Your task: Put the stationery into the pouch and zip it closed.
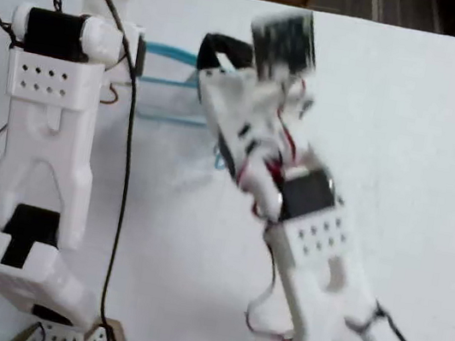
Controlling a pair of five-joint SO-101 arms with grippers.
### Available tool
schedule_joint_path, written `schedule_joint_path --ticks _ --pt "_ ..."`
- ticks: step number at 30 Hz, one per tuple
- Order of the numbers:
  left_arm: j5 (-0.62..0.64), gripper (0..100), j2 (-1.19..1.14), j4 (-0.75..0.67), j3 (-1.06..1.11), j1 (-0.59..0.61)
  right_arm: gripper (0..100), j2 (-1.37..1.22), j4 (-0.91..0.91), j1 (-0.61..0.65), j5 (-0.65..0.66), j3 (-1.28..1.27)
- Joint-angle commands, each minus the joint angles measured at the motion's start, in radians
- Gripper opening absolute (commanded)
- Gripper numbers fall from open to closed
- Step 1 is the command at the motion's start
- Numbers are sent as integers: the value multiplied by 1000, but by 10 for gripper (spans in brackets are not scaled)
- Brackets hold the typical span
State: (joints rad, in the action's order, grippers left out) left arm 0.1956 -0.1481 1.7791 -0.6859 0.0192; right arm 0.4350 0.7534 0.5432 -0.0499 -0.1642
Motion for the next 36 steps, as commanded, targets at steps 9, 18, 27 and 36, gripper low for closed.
schedule_joint_path --ticks 9,18,27,36 --pt "2 23 -1 6 -3 1 17 -579 972 -1 -232 1103" --pt "2 23 1 8 -2 1 16 -645 1017 50 -278 1355" --pt "2 23 1 8 -2 7 17 -687 1015 54 -399 1220" --pt "2 23 1 8 -2 36 18 -928 1013 -39 -443 1175"
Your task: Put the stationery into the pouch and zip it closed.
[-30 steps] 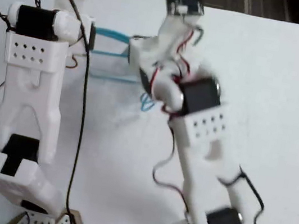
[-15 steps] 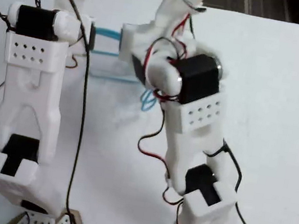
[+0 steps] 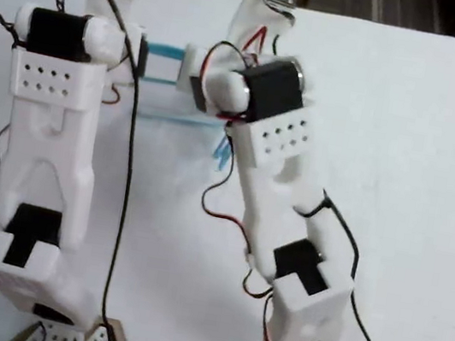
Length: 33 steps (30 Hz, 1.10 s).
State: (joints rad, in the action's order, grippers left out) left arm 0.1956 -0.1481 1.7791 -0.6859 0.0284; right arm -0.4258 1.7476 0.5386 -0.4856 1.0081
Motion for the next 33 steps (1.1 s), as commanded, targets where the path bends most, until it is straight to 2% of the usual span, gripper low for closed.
schedule_joint_path --ticks 1,8,11,16,19,26,33 --pt "2 23 1 8 -2 24 18 -74 19 -27 -6 18" --pt "2 23 1 8 -2 28 18 97 21 -21 6 216" --pt "2 23 1 8 -2 28 17 216 21 -42 52 229" --pt "2 23 -1 8 -2 22 16 292 19 -110 57 227" --pt "2 23 -1 8 -2 22 16 271 19 -96 58 175" --pt "2 23 -1 8 -2 22 17 150 19 42 51 -34" --pt "2 23 -1 8 -2 24 17 -105 19 35 21 -98"
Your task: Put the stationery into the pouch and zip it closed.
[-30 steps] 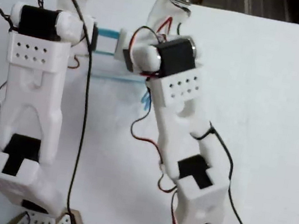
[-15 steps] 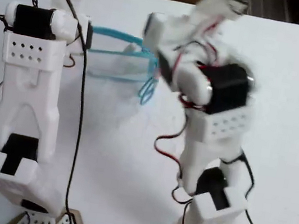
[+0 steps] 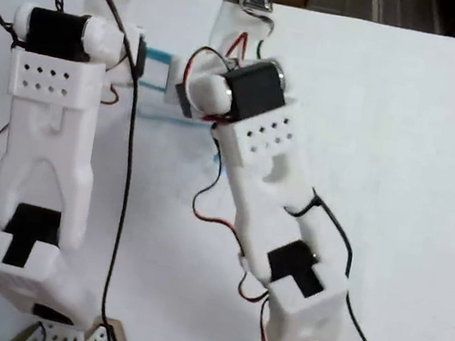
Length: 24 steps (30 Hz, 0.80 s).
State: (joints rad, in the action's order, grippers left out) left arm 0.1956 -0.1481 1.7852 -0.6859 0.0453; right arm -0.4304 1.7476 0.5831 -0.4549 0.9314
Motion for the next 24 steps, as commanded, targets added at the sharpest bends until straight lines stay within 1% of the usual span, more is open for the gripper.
schedule_joint_path --ticks 1,5,9,18,21,24 --pt "2 23 -1 2 -2 7 17 -120 19 -12 -11 -9" --pt "2 23 -1 2 -2 10 17 -110 21 -30 -9 69" --pt "2 23 -1 2 -2 10 16 2 22 -50 11 132" --pt "2 23 -4 2 -2 7 16 291 24 -142 49 132" --pt "2 23 -4 2 -2 7 16 335 24 -153 54 127" --pt "2 23 -4 0 -2 5 16 338 22 -137 55 51"
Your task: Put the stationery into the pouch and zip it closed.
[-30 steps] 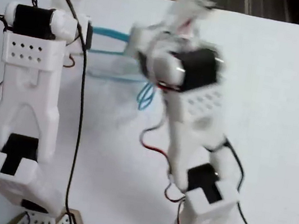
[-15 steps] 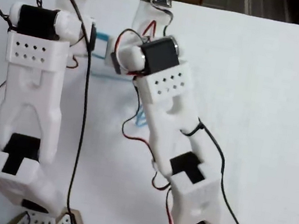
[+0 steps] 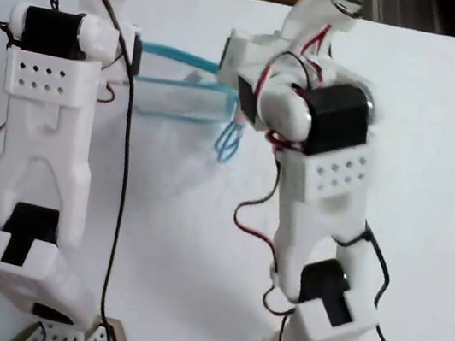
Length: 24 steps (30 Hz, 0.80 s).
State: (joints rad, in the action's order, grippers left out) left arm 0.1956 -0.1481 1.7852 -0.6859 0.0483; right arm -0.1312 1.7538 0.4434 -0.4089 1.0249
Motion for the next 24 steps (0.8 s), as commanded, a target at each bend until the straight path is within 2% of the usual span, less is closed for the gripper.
schedule_joint_path --ticks 1,6,10,16,24 --pt "2 23 -4 0 -2 2 16 38 15 19 6 -87" --pt "3 23 -5 0 -2 2 16 21 -15 145 -31 -296" --pt "3 23 -2 0 -2 1 16 -97 -65 157 -41 -328" --pt "3 23 -1 0 -2 4 17 -251 19 110 -38 -180" --pt "3 23 -1 0 -2 4 17 -71 16 102 71 3"
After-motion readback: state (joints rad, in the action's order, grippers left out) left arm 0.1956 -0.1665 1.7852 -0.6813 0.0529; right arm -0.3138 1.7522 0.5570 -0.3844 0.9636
